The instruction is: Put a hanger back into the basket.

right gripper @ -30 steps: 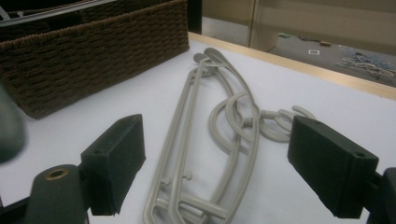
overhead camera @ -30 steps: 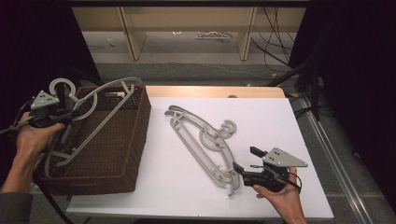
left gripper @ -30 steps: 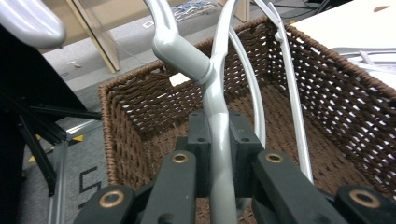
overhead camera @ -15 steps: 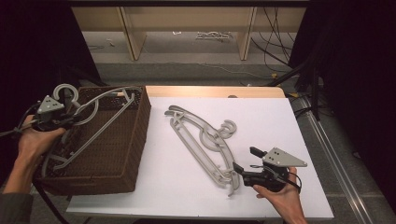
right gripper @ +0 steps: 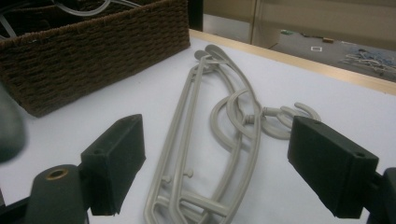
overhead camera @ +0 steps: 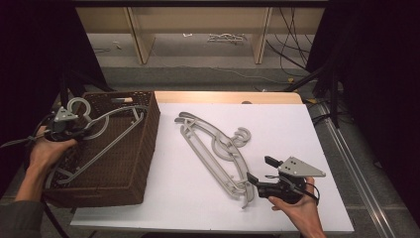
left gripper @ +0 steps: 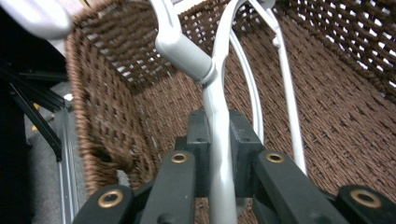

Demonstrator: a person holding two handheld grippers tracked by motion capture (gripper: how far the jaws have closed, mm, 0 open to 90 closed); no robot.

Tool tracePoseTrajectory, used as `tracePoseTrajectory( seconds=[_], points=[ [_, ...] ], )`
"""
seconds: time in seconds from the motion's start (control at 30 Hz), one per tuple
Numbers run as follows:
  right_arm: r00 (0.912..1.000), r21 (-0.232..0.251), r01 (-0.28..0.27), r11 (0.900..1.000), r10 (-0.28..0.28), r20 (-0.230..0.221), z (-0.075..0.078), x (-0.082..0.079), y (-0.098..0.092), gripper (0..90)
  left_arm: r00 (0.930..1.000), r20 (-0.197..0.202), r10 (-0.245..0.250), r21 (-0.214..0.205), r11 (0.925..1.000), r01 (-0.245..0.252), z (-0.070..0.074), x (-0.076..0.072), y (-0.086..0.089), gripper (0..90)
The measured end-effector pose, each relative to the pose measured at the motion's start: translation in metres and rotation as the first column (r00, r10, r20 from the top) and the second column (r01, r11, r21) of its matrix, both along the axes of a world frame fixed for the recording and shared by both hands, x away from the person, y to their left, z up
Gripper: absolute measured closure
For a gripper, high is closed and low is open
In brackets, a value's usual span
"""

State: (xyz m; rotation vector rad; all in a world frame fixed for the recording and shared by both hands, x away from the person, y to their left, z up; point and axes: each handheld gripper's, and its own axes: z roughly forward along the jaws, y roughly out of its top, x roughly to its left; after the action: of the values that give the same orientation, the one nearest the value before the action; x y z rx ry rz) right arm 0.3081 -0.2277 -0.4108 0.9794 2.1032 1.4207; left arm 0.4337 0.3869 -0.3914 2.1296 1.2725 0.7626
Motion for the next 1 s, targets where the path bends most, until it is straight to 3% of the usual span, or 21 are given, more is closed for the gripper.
tracePoseTrajectory(
  seconds=[0.2,0.33,0.4,0.5,0.57,0.7,0.87,0.93,1.0],
  points=[
    [0.9999,-0.004,-0.001,1.0,0.001,0.015,0.0,0.001,0.0,19.9,0.9987,-0.045,0.026,-0.007,0.9996,-0.026,-0.01,0.003,-0.004,80.7],
    [1.0,0.001,-0.002,1.0,0.002,-0.002,0.0,0.0,0.0,19.9,0.9968,-0.056,0.058,-0.001,0.9983,-0.058,-0.016,0.005,-0.001,80.7],
    [0.9998,-0.002,0.001,1.0,-0.001,0.022,0.0,0.001,0.0,19.9,0.9943,-0.06,0.089,-0.013,0.9959,-0.09,-0.018,0.005,0.0,80.2],
    [1.0,0.001,-0.002,1.0,0.002,-0.003,0.0,0.0,0.001,19.9,0.9914,-0.074,0.108,-0.049,0.9926,-0.111,-0.021,0.005,0.003,78.2],
    [1.0,0.0,-0.003,1.0,0.003,-0.002,0.0,0.0,0.0,19.9,0.9894,-0.082,0.12,-0.032,0.9919,-0.123,-0.024,0.004,0.004,77.9],
    [1.0,0.001,-0.002,1.0,0.002,-0.003,0.0,0.0,0.0,19.9,0.9854,-0.076,0.153,-0.062,0.9856,-0.157,-0.025,0.003,0.008,71.5],
    [1.0,0.001,-0.001,1.0,0.001,-0.003,0.0,0.0,0.0,19.9,0.981,-0.029,0.192,-0.077,0.9781,-0.194,-0.018,-0.002,0.009,61.5],
    [0.9999,-0.002,0.001,1.0,-0.001,0.016,0.0,0.001,0.0,19.9,0.9774,-0.016,0.211,-0.082,0.9739,-0.212,-0.013,-0.004,0.008,56.1],
    [0.9999,-0.002,0.002,1.0,-0.002,0.016,0.0,0.001,0.0,19.9,0.9758,0.001,0.218,-0.118,0.969,-0.217,-0.007,-0.008,0.006,50.4]
  ],
)
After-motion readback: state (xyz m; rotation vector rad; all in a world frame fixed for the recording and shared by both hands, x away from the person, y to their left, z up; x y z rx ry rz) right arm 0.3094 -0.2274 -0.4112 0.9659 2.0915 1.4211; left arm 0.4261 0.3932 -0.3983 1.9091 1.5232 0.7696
